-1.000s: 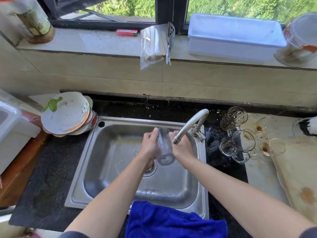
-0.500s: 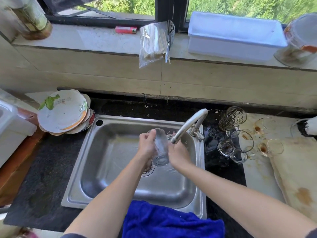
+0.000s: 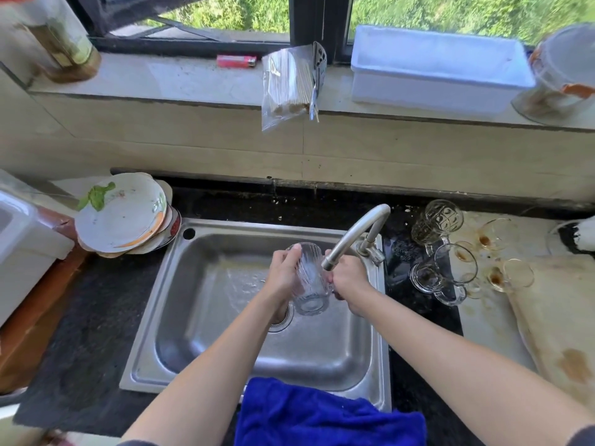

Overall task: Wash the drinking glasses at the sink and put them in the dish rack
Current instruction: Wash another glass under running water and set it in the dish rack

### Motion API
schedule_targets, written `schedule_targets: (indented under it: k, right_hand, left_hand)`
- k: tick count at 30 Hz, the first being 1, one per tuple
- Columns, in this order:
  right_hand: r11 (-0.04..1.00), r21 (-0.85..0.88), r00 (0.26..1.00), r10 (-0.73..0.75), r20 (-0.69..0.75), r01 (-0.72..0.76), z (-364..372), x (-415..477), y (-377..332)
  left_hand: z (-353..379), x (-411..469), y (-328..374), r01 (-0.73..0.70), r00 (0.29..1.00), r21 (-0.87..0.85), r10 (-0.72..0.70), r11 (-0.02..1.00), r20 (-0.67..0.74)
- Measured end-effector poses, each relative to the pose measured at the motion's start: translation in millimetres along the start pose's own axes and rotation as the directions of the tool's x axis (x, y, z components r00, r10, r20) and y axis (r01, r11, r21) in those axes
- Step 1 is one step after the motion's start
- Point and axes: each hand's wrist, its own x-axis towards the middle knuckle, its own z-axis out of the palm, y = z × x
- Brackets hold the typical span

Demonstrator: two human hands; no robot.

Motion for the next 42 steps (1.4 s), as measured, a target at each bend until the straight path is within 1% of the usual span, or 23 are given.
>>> schedule_targets:
  k: [2, 4, 6, 7, 9, 11, 14, 15, 17, 18, 19, 22, 23, 24, 27, 29, 31, 33, 35, 37, 38, 40, 42]
  right_hand:
    - [0.999, 0.005, 0.999, -0.034, -0.042, 0.034, -2.4, -0.2, 3.3]
    - [0.995, 0.011, 0.985, -0.096, -0.141, 0.098, -4.4, 0.2, 6.7]
    - [0.972, -0.108, 0.948, -0.226, -0.223, 0.207, -8.3, -0.4, 11.7]
    - [0.944, -0.21, 0.93, -0.3, -0.214, 0.256, -9.7, -1.3, 16.3]
    - [0.889, -0.358, 0.92, -0.359, -0.158, 0.285, -10.5, -4.8, 26.0]
    - [0.894, -0.358, 0.92, -0.348, -0.181, 0.269, -13.4, -0.8, 27.0]
    - [0.935, -0.295, 0.913, -0.283, -0.293, 0.195, -18.3, 5.4, 17.1]
    - [0.927, -0.313, 0.91, -0.298, -0.289, 0.205, -18.7, 3.6, 18.5]
    - [0.871, -0.407, 0.902, -0.381, -0.203, 0.276, -17.1, -4.5, 28.7]
    - [0.849, -0.433, 0.903, -0.401, -0.157, 0.302, -16.8, -8.4, 32.5]
    - [0.854, -0.426, 0.907, -0.393, -0.154, 0.298, -17.9, -6.7, 33.2]
    - [0.954, -0.248, 0.924, -0.239, -0.298, 0.167, -21.3, 9.5, 18.8]
    - [0.969, -0.196, 0.922, -0.211, -0.325, 0.153, -21.0, 11.9, 18.7]
    - [0.971, -0.176, 0.926, -0.213, -0.313, 0.163, -20.5, 8.9, 20.0]
    - [0.97, -0.147, 0.963, -0.218, -0.158, 0.195, -14.6, -2.6, 31.9]
    - [0.992, 0.027, 0.971, -0.119, -0.208, 0.127, -13.2, 3.7, 25.2]
    - [0.973, 0.221, 0.962, -0.004, -0.272, 0.066, -13.3, 12.1, 16.8]
    - [0.972, 0.233, 0.978, 0.025, -0.205, 0.024, -11.4, 4.1, 17.8]
    - [0.977, 0.212, 0.998, 0.032, -0.057, -0.019, -8.5, -10.9, 21.8]
    - [0.958, 0.26, 0.992, 0.12, 0.025, -0.123, -11.9, -10.6, 20.2]
    - [0.932, 0.302, 0.979, 0.183, 0.084, -0.2, -16.3, -4.2, 18.1]
    - [0.856, 0.366, 0.919, 0.271, 0.285, -0.366, -26.1, 7.3, 9.5]
    - [0.819, 0.364, 0.872, 0.299, 0.387, -0.443, -31.4, 15.4, 6.3]
  left_hand:
    - [5.2, -4.0, 4.6, -0.102, 0.995, 0.18, 0.103, 0.978, 0.005]
    - [11.1, -8.3, 1.3, -0.237, 0.971, 0.361, 0.229, 0.902, 0.065]
    - [19.9, -14.0, -2.0, -0.291, 0.957, 0.44, 0.267, 0.85, 0.117]
    - [23.3, -12.7, -2.7, -0.271, 0.962, 0.457, 0.252, 0.847, 0.103]
    - [28.2, -6.8, -0.1, -0.191, 0.978, 0.5, 0.21, 0.845, 0.018]
    - [34.1, -5.4, -0.6, -0.184, 0.975, 0.552, 0.22, 0.814, -0.001]
    - [44.4, -12.3, -10.9, -0.272, 0.961, 0.537, 0.259, 0.799, 0.101]
    - [44.2, -11.9, -12.4, -0.275, 0.959, 0.535, 0.268, 0.799, 0.092]
    - [40.0, -6.1, -9.0, -0.231, 0.963, 0.555, 0.27, 0.799, 0.011]
    - [37.1, -4.0, -6.5, -0.207, 0.963, 0.581, 0.268, 0.787, -0.02]
    - [36.4, -3.9, -6.2, -0.201, 0.965, 0.595, 0.263, 0.778, -0.018]
    - [44.4, -10.6, -12.9, -0.287, 0.954, 0.511, 0.289, 0.81, 0.076]
    - [45.7, -12.6, -13.2, -0.285, 0.956, 0.469, 0.281, 0.836, 0.079]
    - [45.1, -12.0, -10.6, -0.254, 0.965, 0.415, 0.255, 0.874, 0.054]
    - [34.1, -3.0, 0.4, -0.071, 0.993, 0.258, 0.091, 0.964, -0.069]
    - [34.3, -6.5, 1.3, -0.032, 0.998, 0.196, 0.04, 0.98, -0.038]
    - [37.5, -12.9, 2.2, 0.013, 1.0, 0.126, -0.015, 0.992, 0.014]
    - [33.8, -14.4, 7.8, 0.05, 0.999, 0.118, -0.05, 0.992, -0.003]
    - [23.9, -8.9, 13.1, 0.042, 0.997, 0.106, -0.034, 0.994, -0.076]
    - [16.7, -7.9, 13.8, 0.002, 0.995, 0.129, 0.011, 0.992, -0.101]
    - [15.0, -12.3, 16.1, -0.035, 0.996, 0.154, 0.047, 0.987, -0.075]
    - [7.9, -17.4, 18.8, -0.111, 0.994, 0.186, 0.106, 0.976, 0.037]
    - [-3.6, -23.1, 29.7, -0.098, 0.979, 0.138, 0.07, 0.986, 0.191]
